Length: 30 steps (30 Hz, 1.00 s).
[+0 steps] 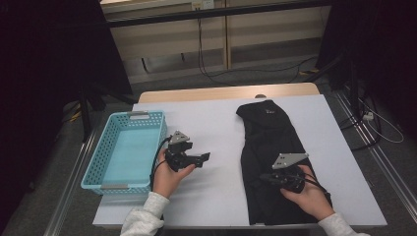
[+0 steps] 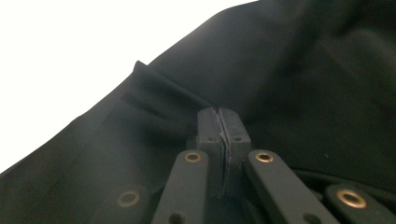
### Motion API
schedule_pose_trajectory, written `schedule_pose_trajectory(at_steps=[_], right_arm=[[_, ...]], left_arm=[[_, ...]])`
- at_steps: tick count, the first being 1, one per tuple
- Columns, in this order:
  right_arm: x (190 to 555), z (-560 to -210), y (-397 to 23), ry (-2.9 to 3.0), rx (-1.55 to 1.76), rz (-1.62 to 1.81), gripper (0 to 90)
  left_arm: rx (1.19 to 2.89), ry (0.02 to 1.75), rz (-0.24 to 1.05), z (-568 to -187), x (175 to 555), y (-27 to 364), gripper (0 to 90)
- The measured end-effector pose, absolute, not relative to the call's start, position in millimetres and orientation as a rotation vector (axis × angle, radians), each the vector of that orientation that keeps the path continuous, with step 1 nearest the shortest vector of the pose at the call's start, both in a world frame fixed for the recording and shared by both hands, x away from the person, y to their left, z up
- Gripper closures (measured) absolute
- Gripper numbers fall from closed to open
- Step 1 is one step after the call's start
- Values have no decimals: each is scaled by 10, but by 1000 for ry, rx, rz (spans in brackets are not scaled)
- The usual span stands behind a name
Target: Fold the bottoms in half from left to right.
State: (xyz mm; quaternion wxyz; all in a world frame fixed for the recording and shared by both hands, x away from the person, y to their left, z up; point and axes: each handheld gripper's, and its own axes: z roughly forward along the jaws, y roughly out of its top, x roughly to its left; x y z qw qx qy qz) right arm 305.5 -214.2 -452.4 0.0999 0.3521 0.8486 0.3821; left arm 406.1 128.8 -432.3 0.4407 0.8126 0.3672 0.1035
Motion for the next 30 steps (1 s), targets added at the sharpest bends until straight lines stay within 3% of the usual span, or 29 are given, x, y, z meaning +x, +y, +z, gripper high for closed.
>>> schedule_pose_trajectory(at_steps=[30], right_arm=[[2419,-4341,-2995,2344,1167,1185,900]], left_arm=[[2042,889,267,-4311,4054,1235,165]])
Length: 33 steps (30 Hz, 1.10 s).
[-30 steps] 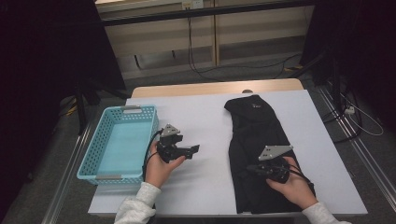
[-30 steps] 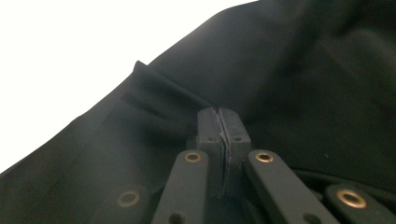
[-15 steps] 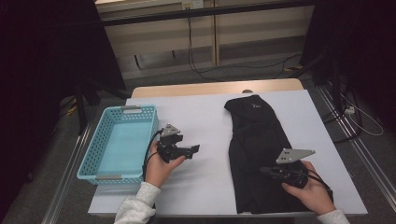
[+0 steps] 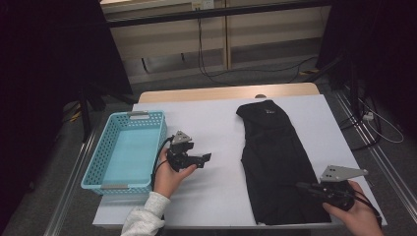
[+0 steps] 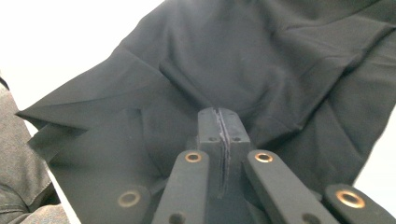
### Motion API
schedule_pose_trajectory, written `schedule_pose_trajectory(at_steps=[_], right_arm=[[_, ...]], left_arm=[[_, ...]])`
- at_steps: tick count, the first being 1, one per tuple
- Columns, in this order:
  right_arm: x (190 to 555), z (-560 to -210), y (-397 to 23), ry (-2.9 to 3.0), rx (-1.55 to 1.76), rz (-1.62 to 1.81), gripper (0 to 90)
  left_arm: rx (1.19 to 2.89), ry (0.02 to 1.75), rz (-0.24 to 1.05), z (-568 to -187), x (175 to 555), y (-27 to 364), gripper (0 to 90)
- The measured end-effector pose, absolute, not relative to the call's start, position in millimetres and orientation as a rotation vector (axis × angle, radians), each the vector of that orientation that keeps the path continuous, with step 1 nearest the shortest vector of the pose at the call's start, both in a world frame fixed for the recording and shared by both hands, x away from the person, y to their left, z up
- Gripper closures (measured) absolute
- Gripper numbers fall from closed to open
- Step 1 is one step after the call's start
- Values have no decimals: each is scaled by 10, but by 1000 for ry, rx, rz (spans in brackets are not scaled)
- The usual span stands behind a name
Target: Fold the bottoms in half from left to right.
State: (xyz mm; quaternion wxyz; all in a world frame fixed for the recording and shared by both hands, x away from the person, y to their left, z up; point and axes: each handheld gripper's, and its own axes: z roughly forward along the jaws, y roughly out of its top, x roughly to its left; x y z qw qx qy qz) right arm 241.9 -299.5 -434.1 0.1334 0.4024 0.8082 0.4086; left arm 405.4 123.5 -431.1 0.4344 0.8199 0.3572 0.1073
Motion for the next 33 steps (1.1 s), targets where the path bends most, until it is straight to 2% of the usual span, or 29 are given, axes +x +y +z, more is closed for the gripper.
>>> schedule_pose_trajectory(at_steps=[7,8,10,13,15,17,21,25,30,33], right_arm=[[2232,-4324,-3216,2303,1178,1170,891],[2222,-4340,-3243,2300,1184,1158,876],[2228,-4346,-3275,2276,1204,1130,779],[2295,-4318,-3274,2237,1223,1138,709],[2356,-4296,-3225,2239,1222,1146,698],[2413,-4285,-3139,2238,1224,1163,637],[2540,-4303,-2951,2251,1221,1144,606],[2541,-4374,-2807,2312,1175,1104,530],[2519,-4472,-2830,2332,1183,1039,460],[2459,-4506,-2882,2355,1181,1018,456]], left_arm=[[2045,895,259,-4333,4056,1230,167],[2044,897,260,-4338,4060,1231,167],[2046,898,255,-4344,4065,1229,167],[2045,901,248,-4355,4067,1210,168],[2055,896,253,-4363,4073,1203,168],[2053,906,245,-4374,4069,1193,169],[2055,909,240,-4387,4070,1197,170],[2054,908,244,-4377,4067,1217,170],[2061,905,241,-4384,4066,1218,172],[2054,909,235,-4373,4065,1212,175]])
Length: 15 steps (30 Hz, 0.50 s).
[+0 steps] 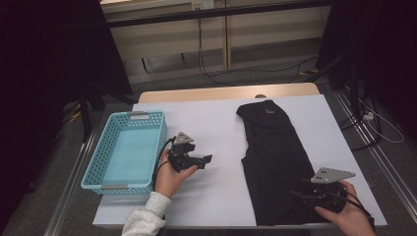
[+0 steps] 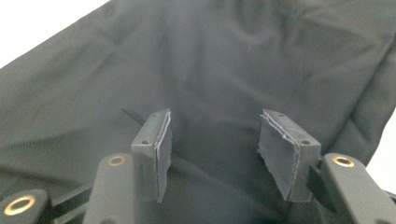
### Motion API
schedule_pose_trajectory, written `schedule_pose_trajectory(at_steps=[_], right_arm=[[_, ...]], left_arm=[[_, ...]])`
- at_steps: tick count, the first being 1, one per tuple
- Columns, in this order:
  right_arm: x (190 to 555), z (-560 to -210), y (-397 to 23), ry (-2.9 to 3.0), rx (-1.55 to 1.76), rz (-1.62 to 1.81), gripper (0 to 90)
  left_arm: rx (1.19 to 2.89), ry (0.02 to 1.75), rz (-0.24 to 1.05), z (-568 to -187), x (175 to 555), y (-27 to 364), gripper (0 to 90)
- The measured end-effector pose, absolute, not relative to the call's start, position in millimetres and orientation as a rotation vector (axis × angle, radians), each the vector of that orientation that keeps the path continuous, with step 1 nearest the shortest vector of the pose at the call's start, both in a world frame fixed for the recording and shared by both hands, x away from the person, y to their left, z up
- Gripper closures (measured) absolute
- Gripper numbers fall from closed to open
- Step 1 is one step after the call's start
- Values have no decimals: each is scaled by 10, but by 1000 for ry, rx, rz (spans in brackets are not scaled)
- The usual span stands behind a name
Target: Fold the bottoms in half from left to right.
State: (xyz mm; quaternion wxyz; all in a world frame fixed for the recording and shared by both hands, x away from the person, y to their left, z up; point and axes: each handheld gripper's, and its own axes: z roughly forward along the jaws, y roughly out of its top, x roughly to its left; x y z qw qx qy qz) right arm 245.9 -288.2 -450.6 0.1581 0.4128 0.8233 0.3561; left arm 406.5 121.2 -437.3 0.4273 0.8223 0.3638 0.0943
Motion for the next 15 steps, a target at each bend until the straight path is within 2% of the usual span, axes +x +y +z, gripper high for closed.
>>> schedule_pose_trajectory(at_steps=[8,15], right_arm=[[2299,-4463,-3091,2349,1153,931,511],[2313,-4432,-3226,2281,1231,874,502]], left_arm=[[2055,911,240,-4366,4068,1219,177],[2064,912,244,-4380,4076,1194,180]])
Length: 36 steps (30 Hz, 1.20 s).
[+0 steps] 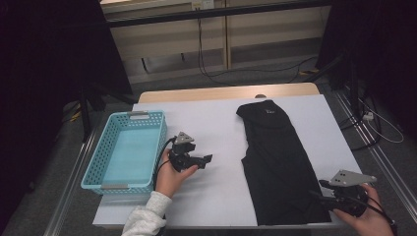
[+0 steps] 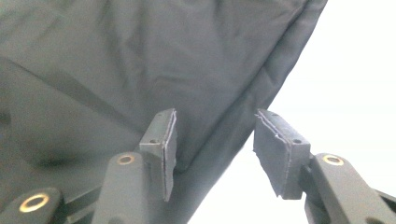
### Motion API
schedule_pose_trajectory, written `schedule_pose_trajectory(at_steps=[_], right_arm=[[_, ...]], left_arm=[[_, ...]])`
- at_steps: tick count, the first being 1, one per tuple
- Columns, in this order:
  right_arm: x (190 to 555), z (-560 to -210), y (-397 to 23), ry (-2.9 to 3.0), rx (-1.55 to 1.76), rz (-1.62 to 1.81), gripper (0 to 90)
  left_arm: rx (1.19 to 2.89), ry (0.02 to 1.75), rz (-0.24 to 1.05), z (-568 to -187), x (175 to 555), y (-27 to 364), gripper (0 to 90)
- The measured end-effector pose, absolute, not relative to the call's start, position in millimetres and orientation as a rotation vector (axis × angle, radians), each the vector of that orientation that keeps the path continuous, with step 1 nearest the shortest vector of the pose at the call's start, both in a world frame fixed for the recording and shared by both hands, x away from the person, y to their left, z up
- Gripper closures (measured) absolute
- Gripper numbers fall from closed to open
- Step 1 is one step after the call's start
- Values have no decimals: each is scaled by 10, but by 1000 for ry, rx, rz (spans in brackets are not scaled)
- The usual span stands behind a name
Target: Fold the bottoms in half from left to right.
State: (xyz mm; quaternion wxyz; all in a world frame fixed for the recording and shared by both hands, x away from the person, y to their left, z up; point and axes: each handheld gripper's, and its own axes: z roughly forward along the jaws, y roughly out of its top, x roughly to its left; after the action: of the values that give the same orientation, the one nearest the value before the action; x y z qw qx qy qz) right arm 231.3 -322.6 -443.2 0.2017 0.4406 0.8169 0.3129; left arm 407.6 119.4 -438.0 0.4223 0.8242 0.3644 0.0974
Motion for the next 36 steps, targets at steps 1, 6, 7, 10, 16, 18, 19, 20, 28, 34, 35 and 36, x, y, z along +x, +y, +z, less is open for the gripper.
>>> schedule_pose_trajectory(at_steps=[1,6,7,10,16,18,19,20,28,34,35,36], right_arm=[[2331,-4433,-3219,2277,1235,893,501],[2440,-4445,-3145,2236,1287,939,514],[2467,-4439,-3134,2228,1299,952,531],[2546,-4416,-3126,2156,1366,979,613],[2632,-4500,-3101,2171,1428,945,710],[2631,-4495,-3125,2143,1468,936,710],[2632,-4497,-3134,2137,1474,921,712],[2634,-4504,-3144,2138,1482,938,723],[2668,-4493,-3118,2162,1474,952,900],[2666,-4434,-3142,2138,1479,972,900],[2660,-4415,-3144,2133,1476,976,900],[2660,-4401,-3151,2132,1472,980,900]], left_arm=[[2062,912,246,-4377,4079,1195,180],[2064,914,238,-4391,4088,1189,180],[2061,920,242,-4398,4086,1187,180],[2059,923,240,-4398,4086,1198,180],[2069,915,262,-4379,4085,1214,181],[2070,915,270,-4379,4088,1216,181],[2074,912,272,-4379,4090,1216,181],[2074,913,268,-4380,4091,1216,181],[2065,913,268,-4364,4094,1214,180],[2064,915,276,-4365,4100,1233,180],[2064,915,276,-4365,4100,1234,180],[2064,915,276,-4365,4100,1234,180]])
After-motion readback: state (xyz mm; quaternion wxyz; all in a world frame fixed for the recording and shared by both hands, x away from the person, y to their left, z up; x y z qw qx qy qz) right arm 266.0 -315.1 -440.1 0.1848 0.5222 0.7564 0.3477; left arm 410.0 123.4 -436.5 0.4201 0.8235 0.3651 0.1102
